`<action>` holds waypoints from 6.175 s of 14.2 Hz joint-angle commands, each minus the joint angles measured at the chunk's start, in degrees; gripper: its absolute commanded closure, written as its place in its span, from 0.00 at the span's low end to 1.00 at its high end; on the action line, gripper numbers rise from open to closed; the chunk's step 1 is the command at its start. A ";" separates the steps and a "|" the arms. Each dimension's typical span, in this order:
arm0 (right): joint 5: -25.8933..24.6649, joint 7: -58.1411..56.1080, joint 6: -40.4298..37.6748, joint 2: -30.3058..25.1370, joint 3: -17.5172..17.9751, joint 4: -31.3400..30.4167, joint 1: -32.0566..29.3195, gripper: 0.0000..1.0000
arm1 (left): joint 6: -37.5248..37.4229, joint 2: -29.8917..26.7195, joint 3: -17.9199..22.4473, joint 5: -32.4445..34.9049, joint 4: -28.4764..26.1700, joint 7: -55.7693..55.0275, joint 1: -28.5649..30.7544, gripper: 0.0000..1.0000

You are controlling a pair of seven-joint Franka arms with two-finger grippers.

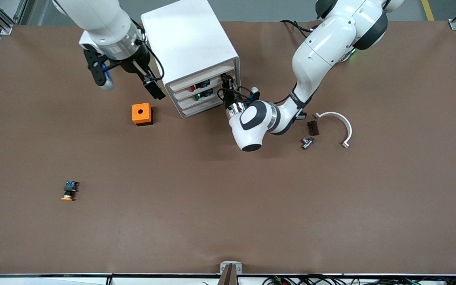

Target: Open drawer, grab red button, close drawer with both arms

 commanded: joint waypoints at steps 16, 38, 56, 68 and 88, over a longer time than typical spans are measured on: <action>-11.44 13.60 8.93 11.40 -0.46 -0.22 12.27 0.00 | -0.37 0.28 0.96 -1.46 1.73 -0.78 10.55 0.90; -16.63 22.48 28.71 17.12 -0.46 -11.91 19.74 0.00 | 0.33 -0.07 3.86 3.88 11.03 37.42 14.78 0.00; -18.75 16.01 21.61 16.60 -0.55 -5.86 16.94 1.00 | 31.43 -8.60 1.75 47.21 9.99 58.99 6.26 0.00; -9.95 -40.48 16.50 10.52 -0.99 -5.85 -7.13 1.00 | 39.27 -14.22 0.70 54.78 -0.20 58.90 2.48 0.00; -11.89 -86.57 45.29 27.04 -1.17 -11.63 -31.84 1.00 | 34.61 -15.28 -14.33 55.49 -6.27 43.97 1.69 0.00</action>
